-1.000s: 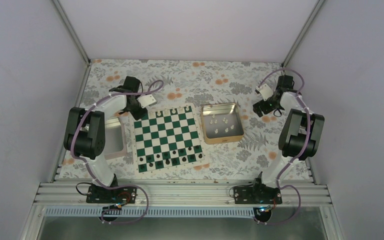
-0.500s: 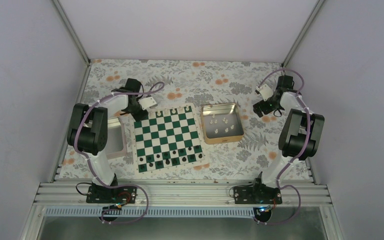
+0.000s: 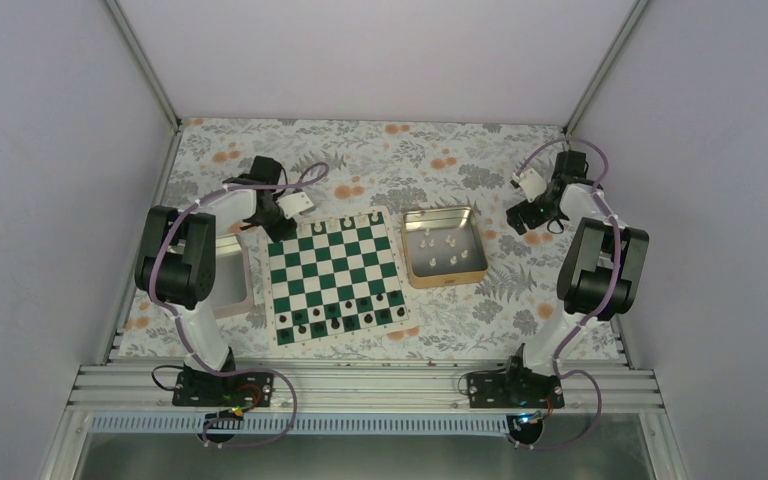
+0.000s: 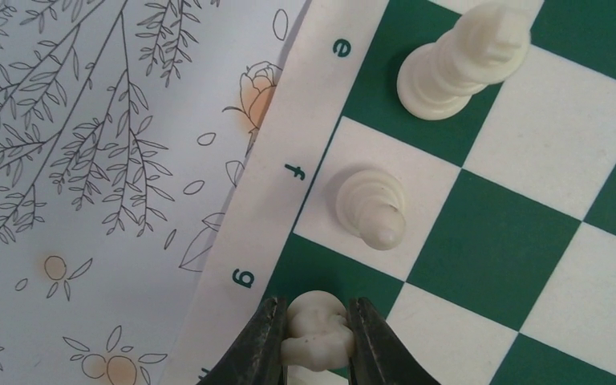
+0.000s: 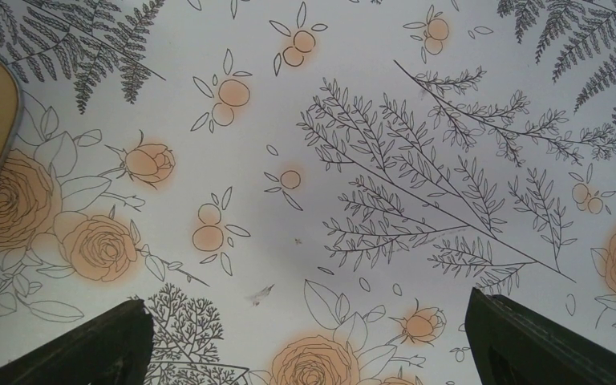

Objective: Set up the chess pieces on the board
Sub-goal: Place the chess piece on the chessboard.

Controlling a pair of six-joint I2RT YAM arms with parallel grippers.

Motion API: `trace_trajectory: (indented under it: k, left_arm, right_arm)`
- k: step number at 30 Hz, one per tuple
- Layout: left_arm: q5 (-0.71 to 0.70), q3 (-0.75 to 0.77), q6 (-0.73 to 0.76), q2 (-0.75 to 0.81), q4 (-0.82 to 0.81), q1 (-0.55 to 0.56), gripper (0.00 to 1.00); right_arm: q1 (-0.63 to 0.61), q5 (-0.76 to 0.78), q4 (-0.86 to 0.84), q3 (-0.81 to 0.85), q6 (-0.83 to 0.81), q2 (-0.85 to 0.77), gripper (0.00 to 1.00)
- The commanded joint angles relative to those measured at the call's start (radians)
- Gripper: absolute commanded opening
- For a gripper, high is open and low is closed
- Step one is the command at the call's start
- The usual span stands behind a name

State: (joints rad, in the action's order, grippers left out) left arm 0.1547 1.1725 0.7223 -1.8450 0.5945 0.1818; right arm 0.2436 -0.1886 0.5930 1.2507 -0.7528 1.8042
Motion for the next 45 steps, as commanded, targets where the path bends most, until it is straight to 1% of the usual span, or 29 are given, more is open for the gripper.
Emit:
trace_trajectory:
  k: [1, 13, 16, 23, 28, 35, 40, 45]
  left_arm:
    - [0.016, 0.002, 0.004, -0.008, -0.032, -0.007, 0.17]
    - [0.016, -0.005, 0.004, -0.018, -0.021, -0.007, 0.19]
    - [0.018, -0.004, 0.006, -0.021, -0.02, -0.007, 0.21]
    - [0.015, -0.001, 0.007, -0.027, -0.017, -0.007, 0.22]
    - [0.012, 0.0, 0.009, -0.032, -0.008, -0.007, 0.25]
    - [0.0, 0.005, 0.011, -0.021, 0.0, -0.007, 0.25]
    - [-0.013, 0.032, 0.015, 0.004, 0.023, -0.006, 0.29]
    - [0.004, 0.087, 0.025, 0.03, 0.093, -0.005, 0.34]
  right_arm:
    - [0.002, 0.005, 0.0, 0.008, -0.005, 0.005, 1.0]
    - [0.002, 0.001, 0.002, 0.005, -0.008, -0.001, 1.0]
    - [0.003, 0.003, 0.001, 0.003, -0.008, -0.001, 1.0]
    - [0.004, 0.003, 0.002, 0.001, -0.01, -0.002, 1.0]
    - [0.003, 0.002, 0.002, 0.003, -0.011, 0.0, 1.0]
    - [0.004, 0.0, 0.003, 0.001, -0.015, -0.002, 1.0]
    - [0.006, -0.003, 0.004, -0.001, -0.016, -0.005, 1.0]
    - [0.005, -0.006, 0.006, -0.001, -0.019, -0.007, 1.0]
